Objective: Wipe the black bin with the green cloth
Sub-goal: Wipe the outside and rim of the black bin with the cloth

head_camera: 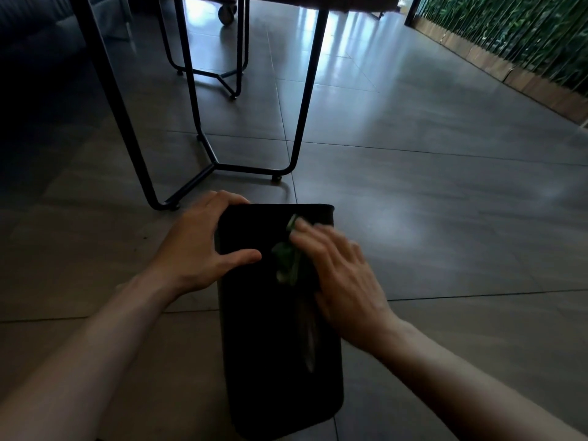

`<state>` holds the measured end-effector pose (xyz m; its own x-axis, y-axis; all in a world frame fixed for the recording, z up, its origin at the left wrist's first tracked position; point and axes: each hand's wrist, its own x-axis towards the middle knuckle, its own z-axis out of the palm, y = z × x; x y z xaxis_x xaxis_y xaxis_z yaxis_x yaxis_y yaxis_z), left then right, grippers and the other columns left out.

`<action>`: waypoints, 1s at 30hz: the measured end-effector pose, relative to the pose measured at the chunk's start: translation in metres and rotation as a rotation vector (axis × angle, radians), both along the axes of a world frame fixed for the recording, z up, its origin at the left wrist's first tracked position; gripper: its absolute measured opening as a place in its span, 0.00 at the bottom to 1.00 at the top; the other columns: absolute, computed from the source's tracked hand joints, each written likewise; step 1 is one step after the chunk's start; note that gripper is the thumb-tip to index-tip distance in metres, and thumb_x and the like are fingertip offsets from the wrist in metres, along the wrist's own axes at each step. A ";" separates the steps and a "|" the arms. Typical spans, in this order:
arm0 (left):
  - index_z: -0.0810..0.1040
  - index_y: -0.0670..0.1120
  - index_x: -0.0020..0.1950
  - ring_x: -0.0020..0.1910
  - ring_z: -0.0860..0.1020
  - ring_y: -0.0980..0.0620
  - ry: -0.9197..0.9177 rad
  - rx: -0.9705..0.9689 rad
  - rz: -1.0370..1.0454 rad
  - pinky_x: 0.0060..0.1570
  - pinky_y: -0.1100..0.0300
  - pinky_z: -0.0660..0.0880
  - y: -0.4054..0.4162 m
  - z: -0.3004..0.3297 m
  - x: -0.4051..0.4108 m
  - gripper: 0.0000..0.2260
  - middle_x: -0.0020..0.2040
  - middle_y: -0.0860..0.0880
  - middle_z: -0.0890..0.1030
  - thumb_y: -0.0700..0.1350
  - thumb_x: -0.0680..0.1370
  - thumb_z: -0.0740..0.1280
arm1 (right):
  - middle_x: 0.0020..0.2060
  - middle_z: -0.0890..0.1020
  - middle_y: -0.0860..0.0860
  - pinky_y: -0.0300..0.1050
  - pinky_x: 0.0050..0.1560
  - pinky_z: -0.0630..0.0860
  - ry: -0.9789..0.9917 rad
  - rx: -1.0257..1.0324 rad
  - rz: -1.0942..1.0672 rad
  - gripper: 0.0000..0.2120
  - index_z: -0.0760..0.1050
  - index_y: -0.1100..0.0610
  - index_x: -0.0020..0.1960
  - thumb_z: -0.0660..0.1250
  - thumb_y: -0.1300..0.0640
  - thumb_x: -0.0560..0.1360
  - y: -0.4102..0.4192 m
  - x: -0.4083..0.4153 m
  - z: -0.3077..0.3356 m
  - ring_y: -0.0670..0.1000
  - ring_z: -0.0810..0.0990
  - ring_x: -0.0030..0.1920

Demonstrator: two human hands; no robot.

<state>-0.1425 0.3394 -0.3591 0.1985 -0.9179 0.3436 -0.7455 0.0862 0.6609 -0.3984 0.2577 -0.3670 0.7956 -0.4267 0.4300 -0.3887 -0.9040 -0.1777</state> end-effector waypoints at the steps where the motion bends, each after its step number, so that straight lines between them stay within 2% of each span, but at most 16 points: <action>1: 0.72 0.58 0.63 0.60 0.76 0.54 -0.007 -0.004 -0.002 0.60 0.51 0.77 0.000 0.000 0.000 0.31 0.59 0.58 0.75 0.65 0.64 0.74 | 0.79 0.68 0.56 0.63 0.68 0.72 -0.017 0.079 -0.052 0.31 0.64 0.56 0.79 0.66 0.57 0.77 -0.002 0.006 0.005 0.62 0.68 0.76; 3: 0.72 0.57 0.63 0.59 0.76 0.54 -0.011 -0.010 0.001 0.60 0.50 0.77 0.000 0.000 0.002 0.31 0.58 0.57 0.75 0.65 0.64 0.74 | 0.80 0.64 0.55 0.63 0.70 0.69 0.040 0.100 -0.051 0.35 0.61 0.56 0.81 0.66 0.52 0.76 0.004 0.009 0.007 0.62 0.65 0.78; 7: 0.71 0.57 0.65 0.59 0.76 0.55 -0.046 -0.003 -0.004 0.60 0.51 0.76 0.004 0.002 0.006 0.31 0.59 0.57 0.74 0.64 0.65 0.73 | 0.83 0.58 0.52 0.61 0.74 0.64 0.279 -0.106 0.161 0.40 0.55 0.51 0.83 0.64 0.38 0.77 0.039 -0.016 -0.020 0.61 0.61 0.80; 9: 0.69 0.59 0.70 0.62 0.74 0.55 -0.086 0.019 -0.027 0.63 0.52 0.75 0.006 0.004 0.004 0.33 0.62 0.57 0.73 0.62 0.66 0.73 | 0.83 0.59 0.51 0.60 0.73 0.66 0.363 -0.243 0.277 0.36 0.57 0.49 0.82 0.61 0.39 0.78 0.057 -0.035 -0.042 0.60 0.64 0.80; 12: 0.66 0.61 0.75 0.65 0.72 0.55 -0.120 0.058 -0.065 0.65 0.52 0.74 0.008 0.008 -0.002 0.36 0.65 0.57 0.71 0.56 0.69 0.76 | 0.81 0.63 0.51 0.56 0.69 0.76 0.439 -0.406 0.410 0.26 0.60 0.48 0.81 0.57 0.46 0.84 0.072 -0.060 -0.064 0.58 0.69 0.77; 15: 0.67 0.59 0.74 0.65 0.72 0.53 -0.142 0.049 -0.077 0.64 0.52 0.74 0.007 0.012 -0.010 0.35 0.66 0.56 0.70 0.53 0.70 0.77 | 0.77 0.70 0.52 0.52 0.68 0.76 0.331 -0.412 0.462 0.17 0.66 0.48 0.76 0.52 0.52 0.88 0.071 -0.060 -0.058 0.57 0.75 0.73; 17: 0.67 0.58 0.74 0.66 0.72 0.52 -0.144 0.051 -0.053 0.64 0.50 0.74 0.008 0.013 -0.010 0.35 0.66 0.55 0.70 0.52 0.70 0.77 | 0.69 0.78 0.55 0.50 0.67 0.76 0.171 -0.256 0.460 0.13 0.71 0.52 0.69 0.53 0.57 0.88 0.068 -0.048 -0.043 0.57 0.79 0.67; 19: 0.67 0.57 0.74 0.66 0.72 0.52 -0.136 0.062 -0.027 0.64 0.49 0.74 0.010 0.014 -0.008 0.34 0.66 0.55 0.70 0.51 0.70 0.77 | 0.61 0.79 0.54 0.49 0.61 0.78 0.004 0.009 0.384 0.08 0.72 0.55 0.63 0.60 0.59 0.85 0.065 -0.038 -0.022 0.56 0.81 0.59; 21: 0.68 0.56 0.74 0.65 0.72 0.53 -0.135 0.063 -0.022 0.64 0.50 0.75 0.011 0.014 -0.005 0.35 0.66 0.55 0.70 0.51 0.70 0.77 | 0.56 0.78 0.47 0.44 0.51 0.79 -0.132 0.323 0.204 0.15 0.72 0.51 0.59 0.71 0.58 0.75 0.060 -0.033 0.005 0.49 0.82 0.52; 22: 0.68 0.56 0.74 0.65 0.72 0.53 -0.136 0.061 -0.024 0.64 0.50 0.75 0.011 0.014 -0.005 0.34 0.66 0.55 0.70 0.51 0.70 0.77 | 0.53 0.79 0.43 0.41 0.46 0.79 -0.167 0.457 0.119 0.18 0.72 0.48 0.58 0.74 0.56 0.71 0.055 -0.033 0.018 0.45 0.82 0.48; 24: 0.68 0.56 0.73 0.64 0.72 0.53 -0.130 0.057 -0.032 0.64 0.51 0.74 0.010 0.014 -0.007 0.34 0.66 0.54 0.70 0.51 0.70 0.78 | 0.46 0.82 0.43 0.37 0.40 0.77 -0.153 0.684 0.056 0.16 0.74 0.44 0.55 0.75 0.52 0.71 0.045 -0.033 0.037 0.46 0.82 0.41; 25: 0.68 0.56 0.73 0.65 0.72 0.53 -0.124 0.052 -0.033 0.65 0.51 0.74 0.009 0.014 -0.008 0.34 0.66 0.54 0.70 0.50 0.69 0.78 | 0.45 0.83 0.45 0.38 0.39 0.77 -0.100 0.786 0.071 0.15 0.76 0.44 0.55 0.76 0.51 0.71 0.041 -0.034 0.043 0.47 0.83 0.41; 28: 0.69 0.56 0.73 0.65 0.72 0.53 -0.119 0.054 -0.034 0.65 0.51 0.73 0.009 0.016 -0.010 0.34 0.66 0.54 0.71 0.50 0.69 0.78 | 0.47 0.84 0.46 0.46 0.46 0.82 0.098 0.903 0.124 0.15 0.78 0.45 0.55 0.79 0.52 0.72 0.032 -0.033 0.041 0.48 0.84 0.46; 30: 0.69 0.56 0.73 0.65 0.72 0.54 -0.120 0.058 -0.042 0.65 0.52 0.74 0.009 0.018 -0.012 0.34 0.66 0.55 0.70 0.50 0.69 0.78 | 0.46 0.82 0.45 0.47 0.47 0.82 0.075 0.779 0.056 0.18 0.78 0.48 0.53 0.82 0.51 0.69 0.031 -0.029 0.034 0.48 0.83 0.47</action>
